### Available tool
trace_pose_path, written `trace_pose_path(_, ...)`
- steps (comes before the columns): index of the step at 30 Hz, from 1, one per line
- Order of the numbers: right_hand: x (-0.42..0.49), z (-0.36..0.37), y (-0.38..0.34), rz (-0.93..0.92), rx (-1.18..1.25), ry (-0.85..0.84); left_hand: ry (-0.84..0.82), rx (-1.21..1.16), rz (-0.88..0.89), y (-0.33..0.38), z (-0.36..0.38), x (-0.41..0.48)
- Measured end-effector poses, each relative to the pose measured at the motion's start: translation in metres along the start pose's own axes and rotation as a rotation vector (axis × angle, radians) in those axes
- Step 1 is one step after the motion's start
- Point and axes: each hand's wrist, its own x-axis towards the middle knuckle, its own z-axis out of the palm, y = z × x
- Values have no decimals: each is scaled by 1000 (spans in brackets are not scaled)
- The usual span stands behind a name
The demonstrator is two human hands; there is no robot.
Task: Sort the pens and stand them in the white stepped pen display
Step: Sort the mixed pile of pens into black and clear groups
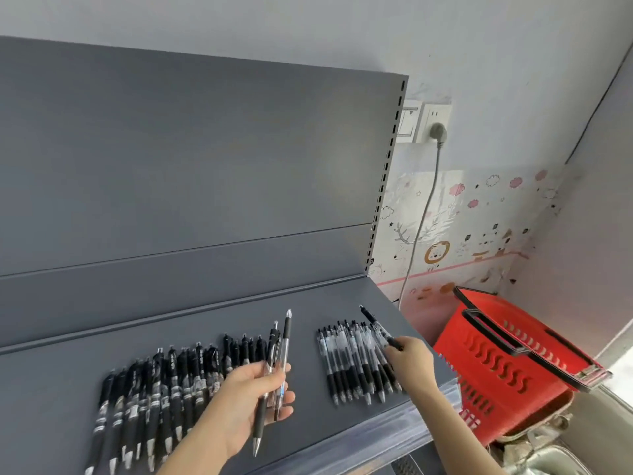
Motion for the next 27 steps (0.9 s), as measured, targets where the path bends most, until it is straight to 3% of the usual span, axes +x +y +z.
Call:
trace_pose_path(7, 14, 8, 11, 14, 1, -59, -3, 10, -50, 1, 29, 18)
trace_pose_path(12, 20, -7, 17, 25, 209, -86, -11, 15, -60, 6, 41, 29)
trace_pose_path(18, 12, -23, -4, -30, 354, -273, -5, 96, -81, 9, 44, 34)
trace_pose_path(21, 4, -20, -17, -179, 192, -244, -16, 106, -85, 11, 42, 39)
trace_pose_path(24, -7, -16, -31, -449, -43, -157, -44, 114, -98, 15, 43, 42)
trace_pose_path(27, -14, -9, -33, -632, -250, -188, -89, 63, -123, 18, 46, 43)
